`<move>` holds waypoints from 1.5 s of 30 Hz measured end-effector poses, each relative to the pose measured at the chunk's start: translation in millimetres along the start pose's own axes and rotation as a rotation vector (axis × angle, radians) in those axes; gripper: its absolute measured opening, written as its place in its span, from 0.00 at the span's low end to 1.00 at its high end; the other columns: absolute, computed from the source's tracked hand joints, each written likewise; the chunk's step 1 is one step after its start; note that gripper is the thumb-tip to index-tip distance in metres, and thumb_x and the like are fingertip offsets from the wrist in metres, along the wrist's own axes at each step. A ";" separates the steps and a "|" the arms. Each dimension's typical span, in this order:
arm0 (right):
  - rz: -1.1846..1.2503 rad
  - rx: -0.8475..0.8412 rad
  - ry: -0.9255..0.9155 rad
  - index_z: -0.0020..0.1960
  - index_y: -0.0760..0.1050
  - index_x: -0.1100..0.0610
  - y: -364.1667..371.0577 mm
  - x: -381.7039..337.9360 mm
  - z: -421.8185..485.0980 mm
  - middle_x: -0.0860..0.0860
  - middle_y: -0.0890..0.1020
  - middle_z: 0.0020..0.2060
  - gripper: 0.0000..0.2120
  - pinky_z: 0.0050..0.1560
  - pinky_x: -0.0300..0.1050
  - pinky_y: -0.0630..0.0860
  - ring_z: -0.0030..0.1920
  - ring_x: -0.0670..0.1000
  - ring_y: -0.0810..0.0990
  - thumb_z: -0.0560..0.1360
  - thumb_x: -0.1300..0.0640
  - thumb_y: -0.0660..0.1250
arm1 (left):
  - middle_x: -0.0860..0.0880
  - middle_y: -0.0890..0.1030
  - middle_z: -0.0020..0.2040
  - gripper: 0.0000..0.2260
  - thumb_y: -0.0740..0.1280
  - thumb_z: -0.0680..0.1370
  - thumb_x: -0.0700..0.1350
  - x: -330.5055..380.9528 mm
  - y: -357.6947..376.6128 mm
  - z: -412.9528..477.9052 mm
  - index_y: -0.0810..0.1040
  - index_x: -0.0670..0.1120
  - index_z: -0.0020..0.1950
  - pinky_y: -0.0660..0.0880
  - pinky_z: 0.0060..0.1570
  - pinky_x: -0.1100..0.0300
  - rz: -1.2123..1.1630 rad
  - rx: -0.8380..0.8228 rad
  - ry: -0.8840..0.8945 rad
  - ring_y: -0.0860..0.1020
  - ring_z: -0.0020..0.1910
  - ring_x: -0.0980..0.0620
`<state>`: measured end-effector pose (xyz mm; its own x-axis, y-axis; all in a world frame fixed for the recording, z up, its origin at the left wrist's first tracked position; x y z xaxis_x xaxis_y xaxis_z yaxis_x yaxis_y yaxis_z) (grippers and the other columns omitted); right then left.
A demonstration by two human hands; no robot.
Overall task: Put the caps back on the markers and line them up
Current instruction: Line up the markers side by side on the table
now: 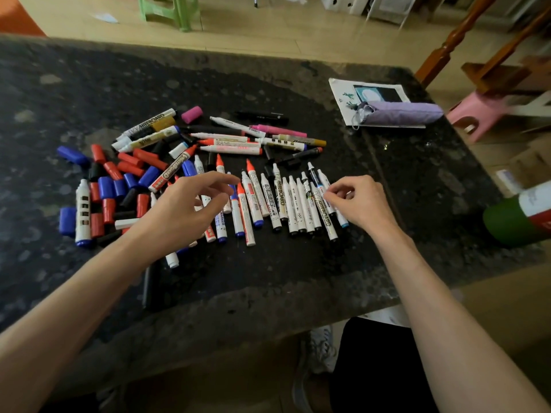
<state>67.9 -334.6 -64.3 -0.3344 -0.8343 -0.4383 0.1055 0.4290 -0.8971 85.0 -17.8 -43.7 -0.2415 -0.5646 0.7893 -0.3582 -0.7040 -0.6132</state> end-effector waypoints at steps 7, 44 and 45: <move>-0.070 -0.049 0.078 0.49 0.85 0.50 5.8 5.0 4.9 0.44 0.82 0.37 0.08 0.42 0.41 0.75 0.39 0.42 0.80 0.75 0.47 0.78 | 0.62 0.81 0.56 0.14 0.63 0.84 0.45 2.9 -0.4 -1.9 0.78 0.55 0.69 0.77 0.61 0.53 -0.003 -0.008 -0.009 0.78 0.58 0.63; 0.409 -0.382 -0.118 0.54 0.85 0.47 53.9 -119.0 -26.7 0.43 0.87 0.45 0.06 0.47 0.40 0.80 0.45 0.42 0.85 0.77 0.51 0.76 | 0.49 0.85 0.44 0.11 0.64 0.83 0.54 -16.9 -13.3 -9.4 0.85 0.52 0.55 0.82 0.42 0.63 -0.243 0.125 -0.316 0.83 0.38 0.56; 0.338 -0.272 -0.120 0.54 0.85 0.47 51.0 -111.0 -12.5 0.43 0.86 0.46 0.06 0.50 0.43 0.81 0.45 0.42 0.84 0.77 0.53 0.75 | 0.47 0.84 0.43 0.11 0.63 0.84 0.54 -17.6 -14.1 -10.4 0.84 0.52 0.55 0.81 0.38 0.63 -0.224 0.117 -0.311 0.82 0.36 0.55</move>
<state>98.7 -215.8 -60.7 -0.2112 -0.6592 -0.7217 -0.0653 0.7462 -0.6625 84.9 6.6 -48.6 0.1214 -0.4826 0.8674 -0.2611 -0.8586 -0.4411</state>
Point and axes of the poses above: each hand's wrist, its own z-axis towards the middle knuckle, its own y-axis out of the palm, x = y × z, the point moved 7 cm from there along z, towards the middle knuckle
